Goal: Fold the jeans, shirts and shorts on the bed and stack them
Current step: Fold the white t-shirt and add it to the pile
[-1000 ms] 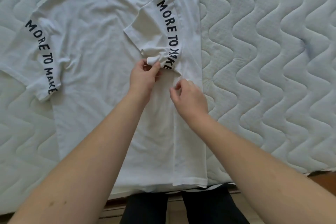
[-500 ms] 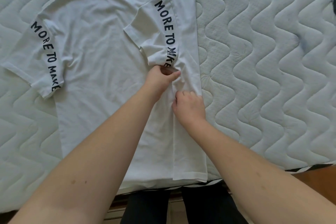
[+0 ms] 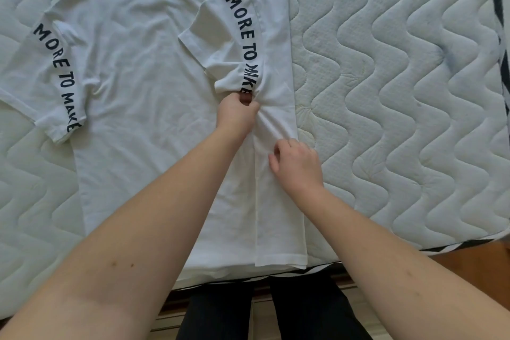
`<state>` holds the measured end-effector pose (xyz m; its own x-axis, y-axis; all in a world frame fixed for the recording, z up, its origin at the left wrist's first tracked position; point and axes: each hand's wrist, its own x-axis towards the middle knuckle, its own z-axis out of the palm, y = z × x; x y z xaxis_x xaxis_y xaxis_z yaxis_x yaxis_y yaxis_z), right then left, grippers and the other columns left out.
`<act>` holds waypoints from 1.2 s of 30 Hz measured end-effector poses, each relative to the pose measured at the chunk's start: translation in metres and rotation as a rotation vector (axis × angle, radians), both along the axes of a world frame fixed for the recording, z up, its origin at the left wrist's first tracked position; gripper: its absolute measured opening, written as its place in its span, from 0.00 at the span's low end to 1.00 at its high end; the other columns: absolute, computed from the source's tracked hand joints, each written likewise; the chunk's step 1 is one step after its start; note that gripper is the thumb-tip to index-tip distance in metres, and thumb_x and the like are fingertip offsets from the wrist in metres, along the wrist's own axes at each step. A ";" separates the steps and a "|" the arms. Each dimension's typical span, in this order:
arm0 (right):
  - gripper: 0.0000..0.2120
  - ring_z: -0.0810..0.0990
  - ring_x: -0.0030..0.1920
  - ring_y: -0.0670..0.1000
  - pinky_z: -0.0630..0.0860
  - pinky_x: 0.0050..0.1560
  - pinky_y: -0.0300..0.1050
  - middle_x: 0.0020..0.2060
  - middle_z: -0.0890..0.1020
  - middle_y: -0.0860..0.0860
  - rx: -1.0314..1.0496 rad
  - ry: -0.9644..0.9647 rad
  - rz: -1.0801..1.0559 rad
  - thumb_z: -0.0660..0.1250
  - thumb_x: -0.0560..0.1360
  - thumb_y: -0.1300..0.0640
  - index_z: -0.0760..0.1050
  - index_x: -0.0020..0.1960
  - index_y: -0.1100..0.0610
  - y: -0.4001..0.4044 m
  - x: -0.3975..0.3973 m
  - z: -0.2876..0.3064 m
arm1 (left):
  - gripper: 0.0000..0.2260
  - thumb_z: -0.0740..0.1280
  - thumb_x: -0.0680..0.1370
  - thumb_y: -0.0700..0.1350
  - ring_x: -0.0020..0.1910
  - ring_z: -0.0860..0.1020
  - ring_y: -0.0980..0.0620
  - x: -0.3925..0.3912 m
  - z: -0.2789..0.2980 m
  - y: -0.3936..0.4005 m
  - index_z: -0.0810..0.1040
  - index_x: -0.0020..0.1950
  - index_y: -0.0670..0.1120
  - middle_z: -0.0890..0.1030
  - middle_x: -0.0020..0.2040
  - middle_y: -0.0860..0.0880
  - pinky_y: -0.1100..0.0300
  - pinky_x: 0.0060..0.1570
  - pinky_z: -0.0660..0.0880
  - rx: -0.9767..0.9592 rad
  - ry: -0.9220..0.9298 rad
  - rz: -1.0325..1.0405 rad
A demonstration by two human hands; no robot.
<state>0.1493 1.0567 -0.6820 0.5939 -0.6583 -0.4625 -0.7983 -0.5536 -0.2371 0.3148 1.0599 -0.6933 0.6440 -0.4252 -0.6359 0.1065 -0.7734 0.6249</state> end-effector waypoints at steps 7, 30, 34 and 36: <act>0.12 0.75 0.55 0.55 0.67 0.53 0.50 0.52 0.78 0.51 0.021 -0.020 0.033 0.60 0.79 0.48 0.74 0.55 0.54 0.001 -0.016 0.001 | 0.19 0.72 0.72 0.57 0.51 0.81 0.46 0.001 0.001 -0.003 0.80 0.53 0.44 0.83 0.48 0.50 0.48 0.55 0.79 -0.073 0.149 0.102; 0.16 0.79 0.44 0.56 0.70 0.39 0.45 0.40 0.81 0.51 0.397 0.134 -0.385 0.69 0.74 0.42 0.71 0.35 0.51 -0.011 -0.049 0.001 | 0.20 0.62 0.82 0.54 0.52 0.82 0.39 -0.019 -0.003 0.029 0.80 0.54 0.37 0.82 0.53 0.36 0.44 0.50 0.81 -0.048 0.192 0.088; 0.18 0.78 0.43 0.56 0.68 0.37 0.46 0.38 0.79 0.51 0.368 0.145 -0.375 0.67 0.74 0.38 0.72 0.36 0.51 -0.006 -0.053 0.001 | 0.12 0.74 0.75 0.50 0.47 0.84 0.50 -0.029 -0.005 0.050 0.79 0.54 0.46 0.84 0.49 0.48 0.59 0.39 0.82 -0.088 0.368 0.019; 0.17 0.77 0.42 0.56 0.67 0.38 0.45 0.38 0.79 0.51 0.391 0.137 -0.374 0.68 0.74 0.38 0.74 0.39 0.52 -0.006 -0.054 0.001 | 0.08 0.73 0.76 0.45 0.47 0.84 0.48 -0.037 -0.010 0.063 0.80 0.54 0.46 0.84 0.48 0.48 0.58 0.40 0.82 -0.062 0.358 -0.033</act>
<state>0.0949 1.0508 -0.6812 0.2696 -0.5768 -0.7711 -0.9616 -0.1182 -0.2478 0.2781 1.1231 -0.7030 0.3705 -0.4867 -0.7911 0.3028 -0.7419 0.5982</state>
